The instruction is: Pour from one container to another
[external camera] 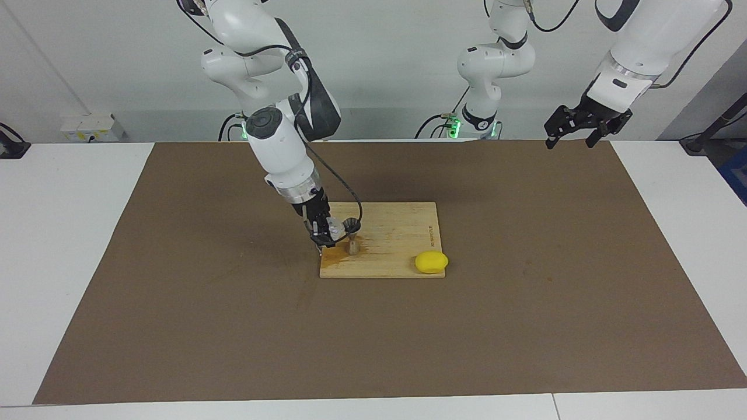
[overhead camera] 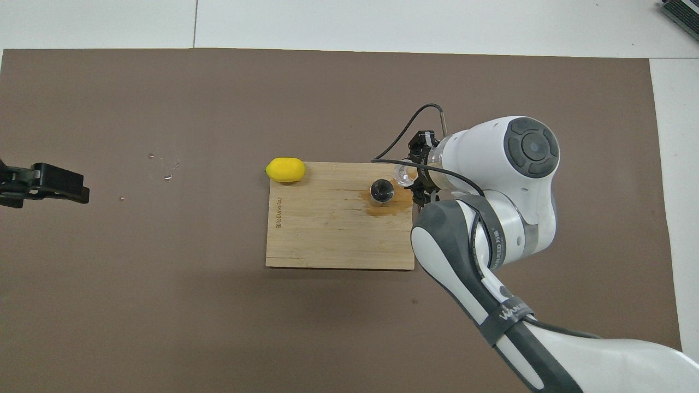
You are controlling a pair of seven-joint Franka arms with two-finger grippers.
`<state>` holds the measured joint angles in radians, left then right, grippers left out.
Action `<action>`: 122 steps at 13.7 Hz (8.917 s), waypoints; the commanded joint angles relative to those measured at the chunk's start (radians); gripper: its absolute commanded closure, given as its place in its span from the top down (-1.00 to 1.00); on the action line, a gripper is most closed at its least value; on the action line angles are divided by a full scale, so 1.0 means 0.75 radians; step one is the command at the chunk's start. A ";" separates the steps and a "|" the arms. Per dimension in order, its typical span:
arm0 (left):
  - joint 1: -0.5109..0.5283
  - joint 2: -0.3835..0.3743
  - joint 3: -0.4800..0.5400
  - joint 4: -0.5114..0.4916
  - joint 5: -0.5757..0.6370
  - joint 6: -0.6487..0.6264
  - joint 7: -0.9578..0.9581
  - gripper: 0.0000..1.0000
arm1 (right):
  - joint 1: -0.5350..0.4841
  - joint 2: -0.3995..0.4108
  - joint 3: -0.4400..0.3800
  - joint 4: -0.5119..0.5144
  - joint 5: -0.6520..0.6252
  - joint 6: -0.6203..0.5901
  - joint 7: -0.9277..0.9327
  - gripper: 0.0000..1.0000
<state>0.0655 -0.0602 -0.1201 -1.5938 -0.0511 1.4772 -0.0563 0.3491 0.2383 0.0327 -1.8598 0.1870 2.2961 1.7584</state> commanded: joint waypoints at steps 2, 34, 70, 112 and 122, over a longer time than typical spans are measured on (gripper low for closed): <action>0.021 -0.004 -0.012 -0.006 0.017 -0.022 0.012 1.00 | 0.036 0.018 -0.003 0.040 -0.108 -0.024 0.073 -1.00; 0.007 -0.008 -0.016 -0.024 0.021 -0.033 0.003 1.00 | 0.179 0.007 0.005 0.048 -0.669 -0.055 0.044 -1.00; 0.007 -0.008 -0.018 -0.024 0.021 -0.033 0.003 1.00 | -0.742 0.163 0.005 -0.214 0.878 -0.251 -1.168 -0.88; 0.007 -0.008 -0.016 -0.024 0.021 -0.033 0.003 1.00 | -0.517 -0.369 0.048 0.367 -0.317 -1.082 -2.199 1.00; 0.007 -0.008 -0.016 -0.024 0.021 -0.033 0.003 1.00 | -0.547 -0.391 0.040 0.332 -0.262 -1.071 -2.195 1.00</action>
<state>0.0688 -0.0598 -0.1307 -1.6050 -0.0510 1.4608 -0.0563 -0.0503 -0.0275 0.0587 -1.5777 -0.0293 1.4813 0.1096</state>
